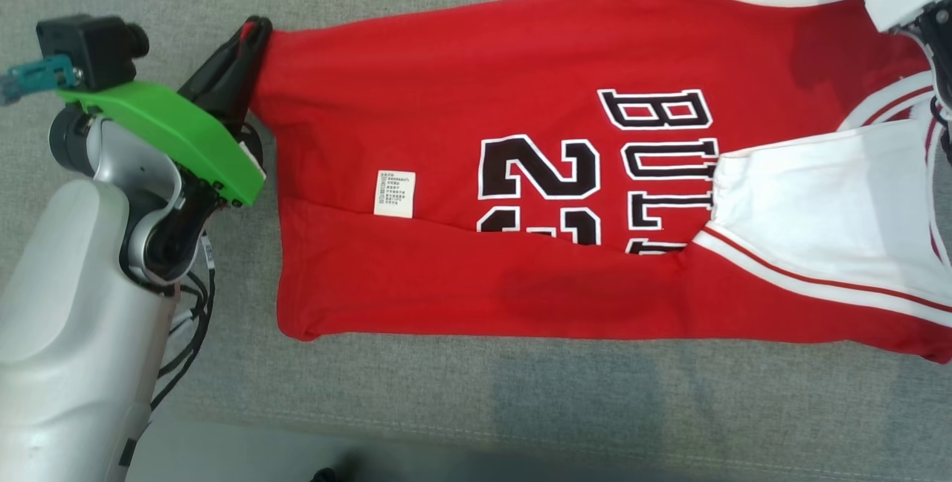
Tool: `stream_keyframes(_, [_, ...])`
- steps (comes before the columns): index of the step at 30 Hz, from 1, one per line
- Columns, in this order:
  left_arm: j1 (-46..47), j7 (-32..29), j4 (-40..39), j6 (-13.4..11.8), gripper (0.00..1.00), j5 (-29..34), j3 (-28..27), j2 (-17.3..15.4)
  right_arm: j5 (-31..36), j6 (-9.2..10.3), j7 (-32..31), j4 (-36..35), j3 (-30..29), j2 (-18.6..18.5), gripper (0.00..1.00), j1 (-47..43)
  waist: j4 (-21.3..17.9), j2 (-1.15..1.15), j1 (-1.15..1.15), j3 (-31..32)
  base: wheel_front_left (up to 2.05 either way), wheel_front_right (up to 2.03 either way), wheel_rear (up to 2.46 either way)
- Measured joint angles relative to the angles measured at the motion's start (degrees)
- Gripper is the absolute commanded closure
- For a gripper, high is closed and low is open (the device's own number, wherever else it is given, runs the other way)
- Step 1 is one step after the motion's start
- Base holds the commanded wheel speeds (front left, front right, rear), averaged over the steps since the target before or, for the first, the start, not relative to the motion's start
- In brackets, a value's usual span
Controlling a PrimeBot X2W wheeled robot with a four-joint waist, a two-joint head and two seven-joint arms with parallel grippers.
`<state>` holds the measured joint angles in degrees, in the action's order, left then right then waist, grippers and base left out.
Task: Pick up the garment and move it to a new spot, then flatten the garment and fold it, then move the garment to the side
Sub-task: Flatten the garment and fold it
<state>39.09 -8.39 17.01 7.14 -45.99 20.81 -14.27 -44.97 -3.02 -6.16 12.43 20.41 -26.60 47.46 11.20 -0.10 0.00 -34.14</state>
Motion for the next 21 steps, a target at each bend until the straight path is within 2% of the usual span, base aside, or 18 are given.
stream_keyframes(12, [-4.40, 3.14, 0.45, 0.00, 1.00, -2.41, 0.97, -2.18, -2.74, -0.16, 4.52, -3.42, -2.13, 0.98, 1.00, -9.68, -2.65, 0.00, 0.00, 5.60, 0.00, 0.00, 0.00])
stream_keyframes(21, [-6.86, 4.12, -1.54, 0.00, 1.00, -3.21, 2.72, -3.90, -3.97, 0.09, 5.48, -6.84, -2.70, 1.30, 1.00, -15.29, -5.89, 0.00, 0.00, 8.32, 0.00, 0.00, 0.00])
